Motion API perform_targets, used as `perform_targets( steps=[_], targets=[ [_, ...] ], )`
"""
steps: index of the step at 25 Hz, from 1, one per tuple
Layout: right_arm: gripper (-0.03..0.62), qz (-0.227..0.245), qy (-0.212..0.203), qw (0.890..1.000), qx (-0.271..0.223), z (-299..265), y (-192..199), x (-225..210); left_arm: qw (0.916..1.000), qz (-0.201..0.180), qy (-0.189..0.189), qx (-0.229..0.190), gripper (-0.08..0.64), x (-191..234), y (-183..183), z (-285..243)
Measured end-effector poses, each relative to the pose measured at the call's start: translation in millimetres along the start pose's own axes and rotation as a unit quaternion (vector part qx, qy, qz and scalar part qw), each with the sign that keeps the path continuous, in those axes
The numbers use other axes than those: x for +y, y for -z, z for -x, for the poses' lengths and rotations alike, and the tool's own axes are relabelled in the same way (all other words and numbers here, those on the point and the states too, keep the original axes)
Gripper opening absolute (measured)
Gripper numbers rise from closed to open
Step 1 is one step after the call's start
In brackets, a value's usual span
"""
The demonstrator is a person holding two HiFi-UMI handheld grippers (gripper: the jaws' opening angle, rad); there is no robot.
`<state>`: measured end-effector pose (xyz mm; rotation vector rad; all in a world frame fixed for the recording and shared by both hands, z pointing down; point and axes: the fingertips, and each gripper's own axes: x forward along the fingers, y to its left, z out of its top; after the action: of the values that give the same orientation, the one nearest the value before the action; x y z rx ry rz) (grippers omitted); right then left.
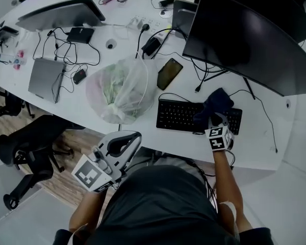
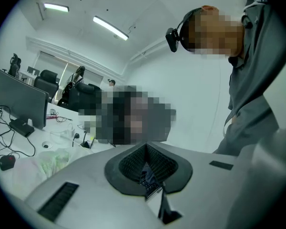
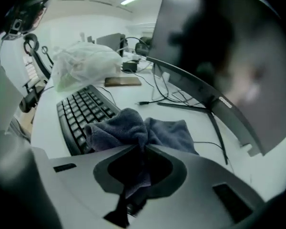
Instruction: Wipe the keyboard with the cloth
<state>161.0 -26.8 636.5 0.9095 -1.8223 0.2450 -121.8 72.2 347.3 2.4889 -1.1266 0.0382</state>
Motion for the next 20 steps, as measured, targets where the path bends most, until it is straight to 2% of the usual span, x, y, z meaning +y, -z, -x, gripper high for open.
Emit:
perform_targets(
  steps=[2, 3, 6, 8, 10, 13, 15, 17, 19, 20],
  targets=[
    [0.04, 0.015, 0.034, 0.999, 0.015, 3, 3, -10, 0.9999, 0.007, -0.007, -0.002, 0.003, 5, 4, 6],
    [0.04, 0.026, 0.029, 0.999, 0.002, 3, -10, 1, 0.9999, 0.011, -0.008, -0.002, 0.003, 6, 6, 7],
    [0.04, 0.068, -0.055, 0.994, -0.067, -7, -64, 71, 0.9999, 0.015, 0.003, 0.0, 0.003, 3, 8, 4],
    [0.04, 0.074, -0.086, 0.991, -0.072, -15, -73, 91, 0.9999, 0.007, 0.015, 0.001, 0.003, 0, 7, 0],
    [0.04, 0.043, -0.065, 0.996, -0.053, -16, -55, 67, 0.9998, 0.003, 0.019, -0.002, 0.003, 0, 4, 0],
    [0.04, 0.01, 0.025, 1.0, 0.006, -1, -10, 6, 0.9999, 0.006, 0.015, -0.005, 0.003, 6, 3, 6],
    [0.04, -0.001, 0.047, 0.999, 0.01, 7, -4, -1, 0.9999, 0.009, 0.012, -0.003, 0.003, 9, 6, 10],
    [0.04, 0.021, 0.008, 0.999, -0.031, 7, -28, 37, 0.9998, 0.015, 0.012, -0.001, 0.003, 11, 9, 11],
    [0.04, 0.07, -0.064, 0.993, -0.067, 3, -54, 93, 0.9997, 0.018, 0.019, 0.0, 0.003, 7, 7, 7],
    [0.04, 0.085, -0.087, 0.99, -0.074, 1, -59, 110, 0.9996, 0.016, 0.023, -0.001, 0.003, 5, 4, 5]
  ],
)
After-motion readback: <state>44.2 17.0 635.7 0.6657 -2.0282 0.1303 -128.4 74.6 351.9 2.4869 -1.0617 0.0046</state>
